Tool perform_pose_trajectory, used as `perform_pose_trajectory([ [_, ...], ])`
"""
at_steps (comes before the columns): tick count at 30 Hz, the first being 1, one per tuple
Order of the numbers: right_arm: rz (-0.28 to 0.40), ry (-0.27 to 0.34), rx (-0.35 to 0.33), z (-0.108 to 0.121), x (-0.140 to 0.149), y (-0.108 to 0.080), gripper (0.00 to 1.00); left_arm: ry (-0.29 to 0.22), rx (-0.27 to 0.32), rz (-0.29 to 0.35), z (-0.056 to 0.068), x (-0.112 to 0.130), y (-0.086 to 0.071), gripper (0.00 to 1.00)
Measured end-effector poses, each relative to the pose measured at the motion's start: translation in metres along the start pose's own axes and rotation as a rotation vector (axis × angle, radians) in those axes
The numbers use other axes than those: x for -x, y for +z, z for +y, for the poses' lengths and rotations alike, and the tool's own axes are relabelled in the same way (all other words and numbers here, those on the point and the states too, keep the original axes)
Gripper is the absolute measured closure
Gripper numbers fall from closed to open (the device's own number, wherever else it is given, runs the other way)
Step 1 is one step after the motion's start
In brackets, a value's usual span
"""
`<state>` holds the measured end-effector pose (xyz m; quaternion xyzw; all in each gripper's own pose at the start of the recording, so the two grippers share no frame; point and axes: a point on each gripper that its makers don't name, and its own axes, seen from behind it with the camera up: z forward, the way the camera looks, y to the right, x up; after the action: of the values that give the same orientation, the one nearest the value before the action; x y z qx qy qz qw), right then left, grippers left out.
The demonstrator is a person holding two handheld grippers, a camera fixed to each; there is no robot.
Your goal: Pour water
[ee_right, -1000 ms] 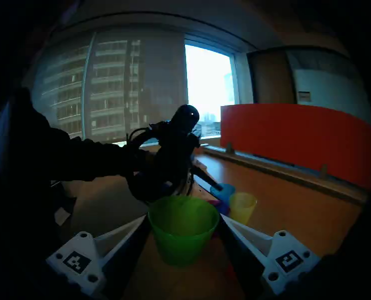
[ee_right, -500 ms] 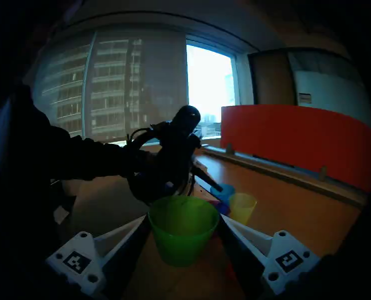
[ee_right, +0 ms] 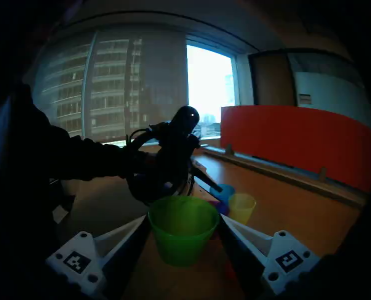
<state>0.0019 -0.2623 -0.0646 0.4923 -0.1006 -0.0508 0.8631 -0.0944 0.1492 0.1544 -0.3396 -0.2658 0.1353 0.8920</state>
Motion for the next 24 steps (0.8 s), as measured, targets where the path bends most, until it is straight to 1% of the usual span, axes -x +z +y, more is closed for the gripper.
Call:
perform_pose_trajectory([
  [15,0.000,-0.001,0.002,0.000,-0.001,-0.001,0.07,-0.036,-0.015,0.038,-0.004,-0.005,-0.003,0.16],
  [24,0.002,-0.006,0.000,-0.001,-0.004,-0.001,0.07,-0.032,-0.024,0.072,-0.003,-0.016,-0.011,0.16],
])
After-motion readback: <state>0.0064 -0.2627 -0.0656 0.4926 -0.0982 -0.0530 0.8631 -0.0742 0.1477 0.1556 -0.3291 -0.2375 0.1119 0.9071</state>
